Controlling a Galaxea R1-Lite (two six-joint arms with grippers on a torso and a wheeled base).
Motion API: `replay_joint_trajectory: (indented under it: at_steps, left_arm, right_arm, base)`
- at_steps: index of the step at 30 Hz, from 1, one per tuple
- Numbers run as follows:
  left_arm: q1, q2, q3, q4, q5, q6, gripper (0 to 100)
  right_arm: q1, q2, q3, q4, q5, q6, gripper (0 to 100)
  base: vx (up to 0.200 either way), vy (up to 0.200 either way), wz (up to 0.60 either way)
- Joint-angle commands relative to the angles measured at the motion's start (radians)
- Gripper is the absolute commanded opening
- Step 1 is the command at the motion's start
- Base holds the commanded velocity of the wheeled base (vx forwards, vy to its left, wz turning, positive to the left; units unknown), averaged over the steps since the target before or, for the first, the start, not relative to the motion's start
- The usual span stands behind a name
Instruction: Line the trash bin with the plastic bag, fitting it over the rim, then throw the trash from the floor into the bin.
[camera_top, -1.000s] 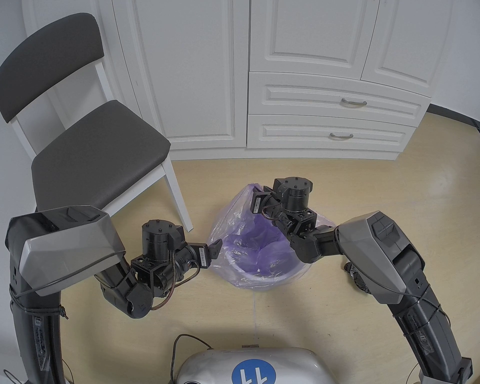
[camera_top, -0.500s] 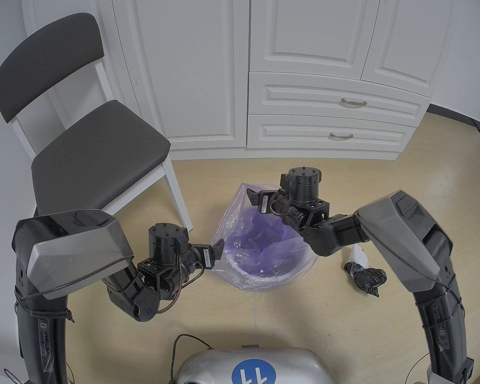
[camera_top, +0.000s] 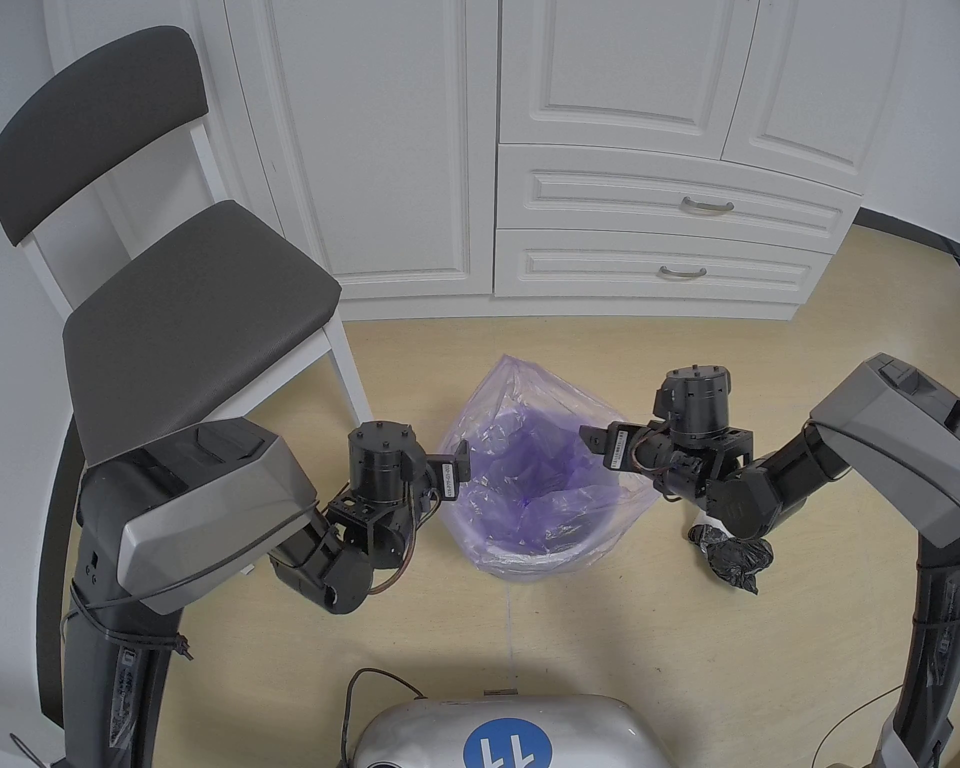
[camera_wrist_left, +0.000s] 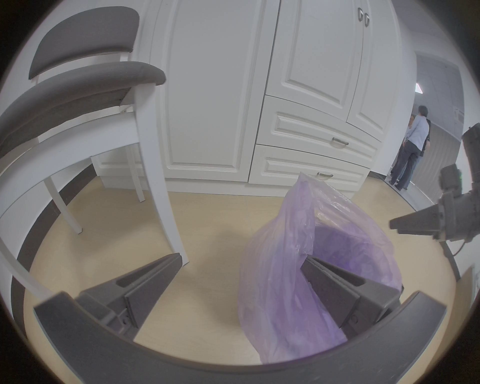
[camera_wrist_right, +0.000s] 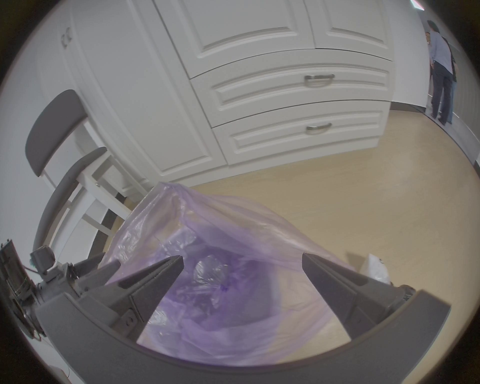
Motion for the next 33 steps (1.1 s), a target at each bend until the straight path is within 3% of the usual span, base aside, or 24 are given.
replay_joint_trajectory:
  at_steps: [1, 7, 18, 33]
  left_arm:
    - [0.007, 0.078, -0.155, 0.094, 0.014, 0.021, 100]
    - [0.051, 0.116, -0.247, 0.153, 0.011, 0.018, 100]
    - [0.094, 0.106, -0.251, 0.142, 0.013, 0.015, 100]
    - [0.151, 0.239, -0.451, 0.166, 0.014, 0.012, 100]
  right_arm:
    - [-0.067, -0.036, 0.051, 0.011, 0.007, -0.032, 100]
    - [-0.107, 0.037, 0.011, 0.013, 0.007, -0.041, 100]
    - [-0.145, 0.186, -0.108, 0.011, 0.008, -0.029, 100]
    - [-0.187, 0.381, -0.388, 0.014, -0.016, 0.174, 100]
  base:
    - [0.000, 0.000, 0.00]
    - [0.000, 0.000, 0.00]
    - [0.000, 0.000, 0.00]
    - [0.000, 0.000, 0.00]
